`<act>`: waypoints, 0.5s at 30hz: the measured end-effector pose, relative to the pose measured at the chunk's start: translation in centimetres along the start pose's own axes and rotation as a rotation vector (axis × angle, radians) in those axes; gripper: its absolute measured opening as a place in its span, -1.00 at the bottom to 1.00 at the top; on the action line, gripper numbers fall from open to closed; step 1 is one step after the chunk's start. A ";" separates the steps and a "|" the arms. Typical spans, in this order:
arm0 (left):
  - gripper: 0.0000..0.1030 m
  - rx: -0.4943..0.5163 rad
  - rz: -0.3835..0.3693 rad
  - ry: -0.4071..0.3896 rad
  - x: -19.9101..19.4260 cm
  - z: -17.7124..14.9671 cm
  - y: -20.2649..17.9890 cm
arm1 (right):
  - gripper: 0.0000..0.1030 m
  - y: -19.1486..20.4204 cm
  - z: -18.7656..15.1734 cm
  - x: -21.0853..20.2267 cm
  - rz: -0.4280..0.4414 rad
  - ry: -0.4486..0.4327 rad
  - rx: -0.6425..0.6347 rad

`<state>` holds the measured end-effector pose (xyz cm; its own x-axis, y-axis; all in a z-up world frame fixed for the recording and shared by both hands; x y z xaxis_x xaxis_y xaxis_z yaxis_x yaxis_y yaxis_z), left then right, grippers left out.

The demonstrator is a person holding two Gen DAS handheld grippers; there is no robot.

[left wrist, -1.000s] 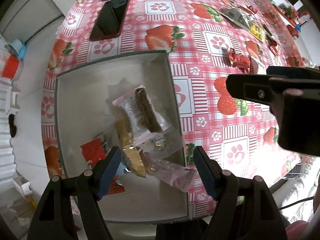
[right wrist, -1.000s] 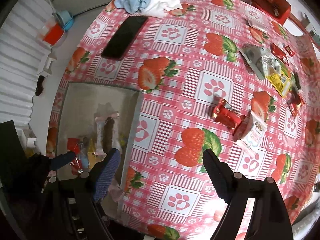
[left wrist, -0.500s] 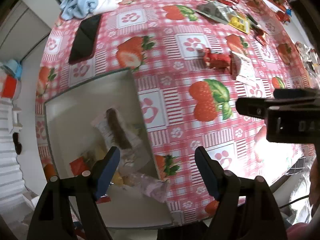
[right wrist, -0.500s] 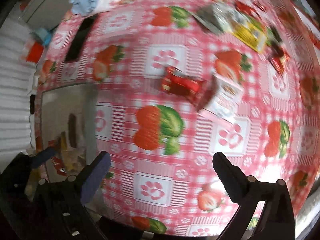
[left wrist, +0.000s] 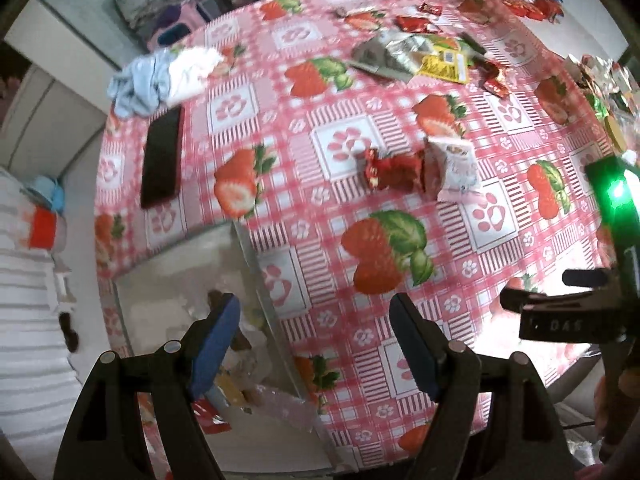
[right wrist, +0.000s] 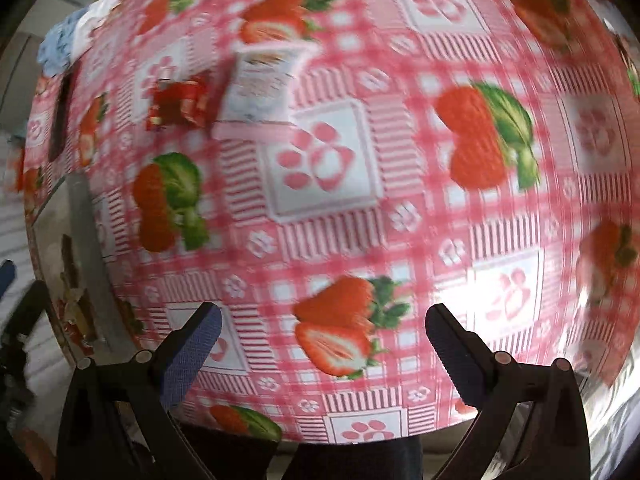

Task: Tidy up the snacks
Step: 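Move both tools back from the tray to the snack pile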

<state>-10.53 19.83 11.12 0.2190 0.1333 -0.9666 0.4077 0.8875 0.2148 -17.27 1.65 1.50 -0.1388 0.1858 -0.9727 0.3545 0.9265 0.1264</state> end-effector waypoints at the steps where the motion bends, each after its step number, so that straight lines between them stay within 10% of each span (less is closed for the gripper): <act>1: 0.56 0.008 0.006 -0.003 -0.1 0.2 -0.1 | 0.99 -0.4 -0.1 0.1 0.002 0.004 0.010; 15: 0.56 0.055 0.063 0.024 -0.4 1.4 -1.2 | 0.99 -3.7 -0.9 1.0 0.045 0.036 0.094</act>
<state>-9.89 18.09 11.49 0.2247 0.1988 -0.9539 0.4422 0.8516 0.2816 -19.61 -1.29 0.22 -0.1534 0.2393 -0.9588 0.4464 0.8824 0.1489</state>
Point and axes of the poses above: each gripper's, at about its wrist camera, not at the fingertips, and x roughly the way its jaws point, y to its left, z to its top, the point moved 1 cm from there along x, roughly the way its jaws point, and after that the axes turned 8 degrees about x, right-handed, at the moved point
